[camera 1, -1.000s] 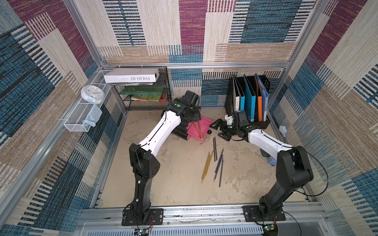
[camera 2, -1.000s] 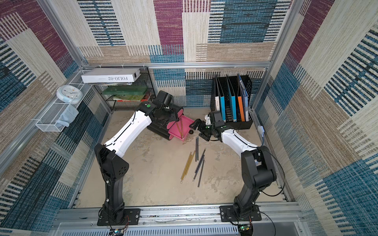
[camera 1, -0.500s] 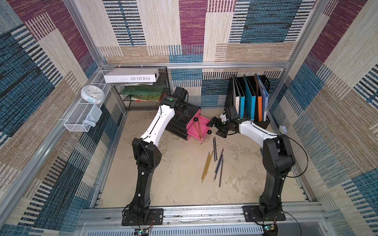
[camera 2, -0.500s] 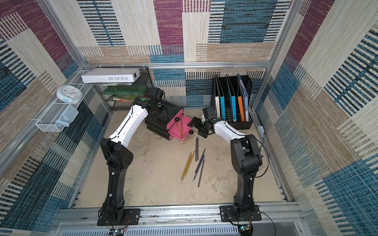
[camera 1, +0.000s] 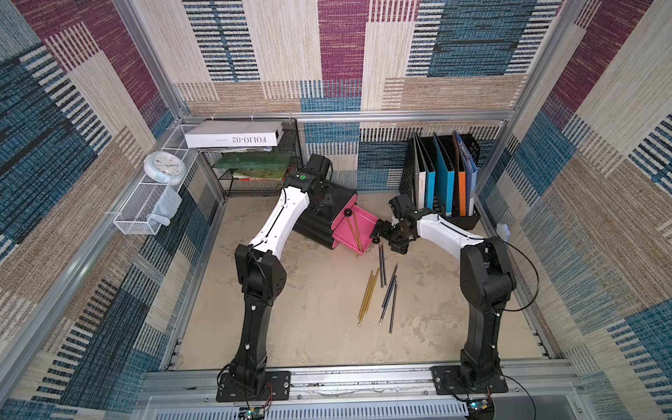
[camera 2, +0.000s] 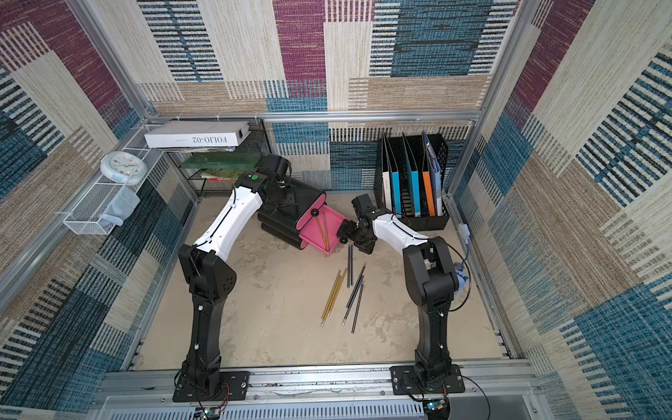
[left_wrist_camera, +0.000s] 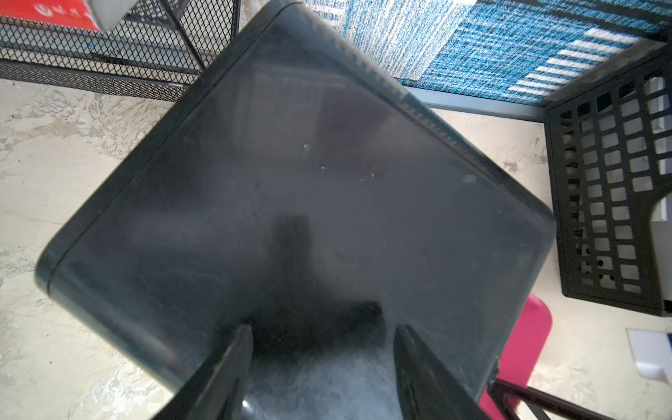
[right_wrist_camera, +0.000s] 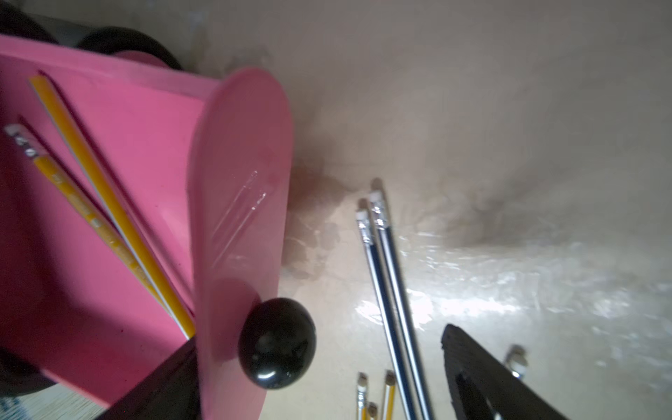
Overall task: Please place the pencils in the drawer according to their color
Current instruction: Open the drawer in the storage box.
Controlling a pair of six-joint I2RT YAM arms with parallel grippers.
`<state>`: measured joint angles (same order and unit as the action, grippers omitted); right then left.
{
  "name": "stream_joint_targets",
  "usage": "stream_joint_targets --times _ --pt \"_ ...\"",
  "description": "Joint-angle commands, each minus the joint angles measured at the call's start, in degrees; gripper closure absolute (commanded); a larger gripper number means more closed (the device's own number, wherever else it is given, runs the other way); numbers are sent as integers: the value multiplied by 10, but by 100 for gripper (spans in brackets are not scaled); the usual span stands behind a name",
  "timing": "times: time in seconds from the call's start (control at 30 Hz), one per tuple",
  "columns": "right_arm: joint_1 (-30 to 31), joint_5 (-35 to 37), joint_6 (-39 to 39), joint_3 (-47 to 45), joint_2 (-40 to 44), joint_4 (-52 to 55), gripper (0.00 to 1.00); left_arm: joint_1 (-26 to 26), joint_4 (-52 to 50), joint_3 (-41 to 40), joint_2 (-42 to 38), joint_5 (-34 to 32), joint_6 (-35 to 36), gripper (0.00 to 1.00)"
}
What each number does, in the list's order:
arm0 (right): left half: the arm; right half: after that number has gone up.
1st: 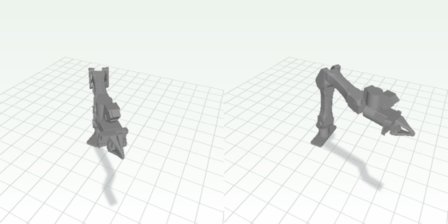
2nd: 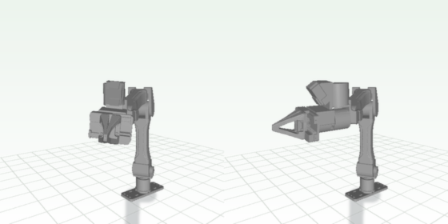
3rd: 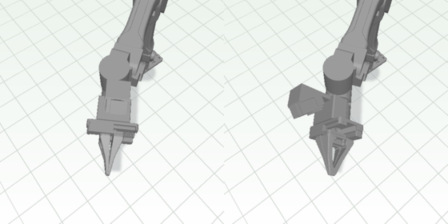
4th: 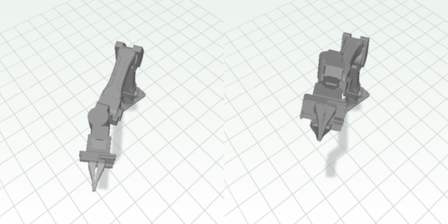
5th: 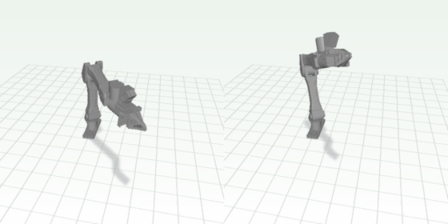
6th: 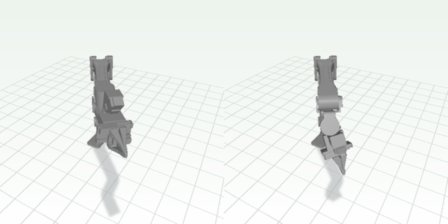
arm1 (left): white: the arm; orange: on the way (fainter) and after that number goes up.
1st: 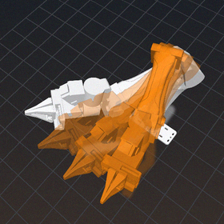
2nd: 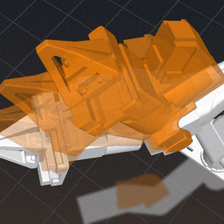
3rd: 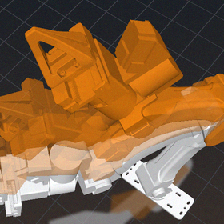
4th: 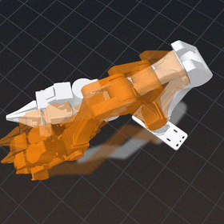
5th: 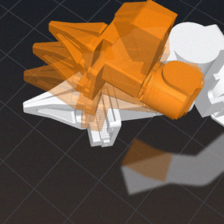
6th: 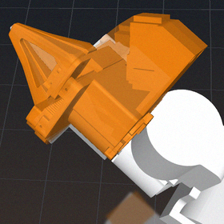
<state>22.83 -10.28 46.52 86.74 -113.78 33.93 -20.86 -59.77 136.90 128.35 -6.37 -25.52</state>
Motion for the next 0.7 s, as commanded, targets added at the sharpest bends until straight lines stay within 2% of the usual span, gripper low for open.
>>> stream_joint_targets --times 0.0,0.23,0.67 --pt "6 11 -9 -24 16 19 3 2 -71 -5 12 28 -2 34" --pt "18 -5 4 -67 61 -8 3 4 -71 -7 15 34 4 34" --pt "18 -53 2 -30 98 -41 1 2 -66 21 -14 94 18 34"
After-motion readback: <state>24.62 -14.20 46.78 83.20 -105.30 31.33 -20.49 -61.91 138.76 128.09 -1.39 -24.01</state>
